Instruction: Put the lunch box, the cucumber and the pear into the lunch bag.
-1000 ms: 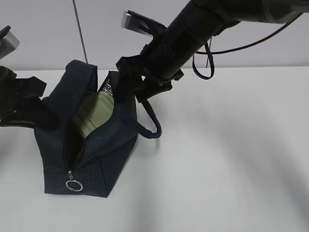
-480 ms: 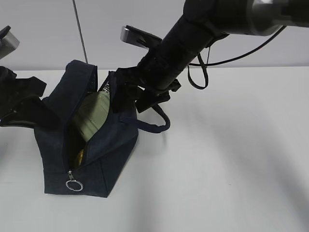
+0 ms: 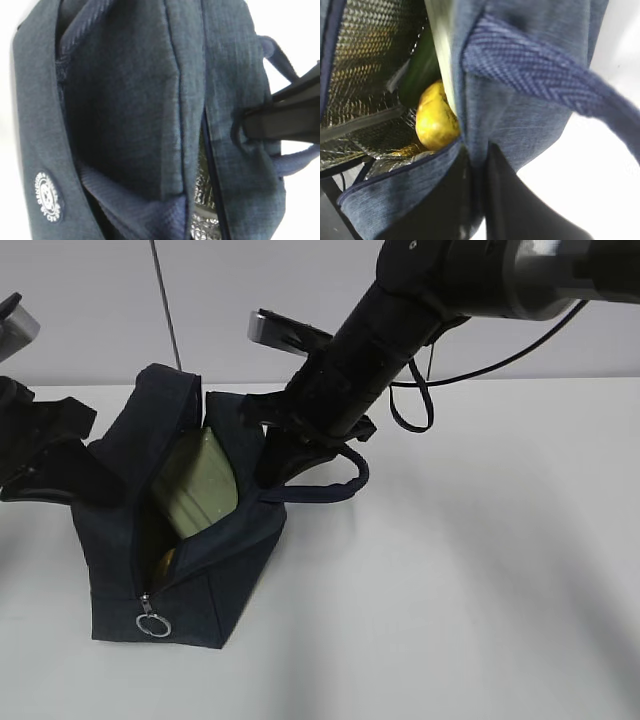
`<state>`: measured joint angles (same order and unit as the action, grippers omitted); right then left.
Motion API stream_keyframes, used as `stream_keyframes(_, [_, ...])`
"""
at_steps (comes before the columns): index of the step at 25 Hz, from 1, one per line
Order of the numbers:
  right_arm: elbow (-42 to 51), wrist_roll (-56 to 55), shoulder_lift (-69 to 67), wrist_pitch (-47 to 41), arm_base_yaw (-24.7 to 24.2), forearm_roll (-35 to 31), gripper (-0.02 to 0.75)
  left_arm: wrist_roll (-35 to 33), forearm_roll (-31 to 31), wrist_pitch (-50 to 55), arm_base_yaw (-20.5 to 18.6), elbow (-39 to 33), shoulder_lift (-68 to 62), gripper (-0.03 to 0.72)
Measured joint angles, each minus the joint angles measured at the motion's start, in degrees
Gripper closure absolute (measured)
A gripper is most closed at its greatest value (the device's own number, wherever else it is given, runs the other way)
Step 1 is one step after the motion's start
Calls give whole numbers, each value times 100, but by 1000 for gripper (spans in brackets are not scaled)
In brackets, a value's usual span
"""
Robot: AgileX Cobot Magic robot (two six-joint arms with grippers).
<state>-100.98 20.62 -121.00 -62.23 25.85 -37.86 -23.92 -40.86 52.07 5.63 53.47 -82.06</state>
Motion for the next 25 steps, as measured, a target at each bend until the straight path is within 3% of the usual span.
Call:
stream_keyframes(7, [0, -103, 227, -164, 0, 683, 726, 0, -218, -65, 263, 11, -1, 687])
stream_keyframes(18, [0, -1106, 1106, -930, 4, 2992, 728, 0, -719, -1001, 1749, 26, -49, 687])
stream_keyframes(25, [0, -1571, 1135, -943, 4, 3752, 730, 0, -886, -1622, 2309, 41, -548, 687])
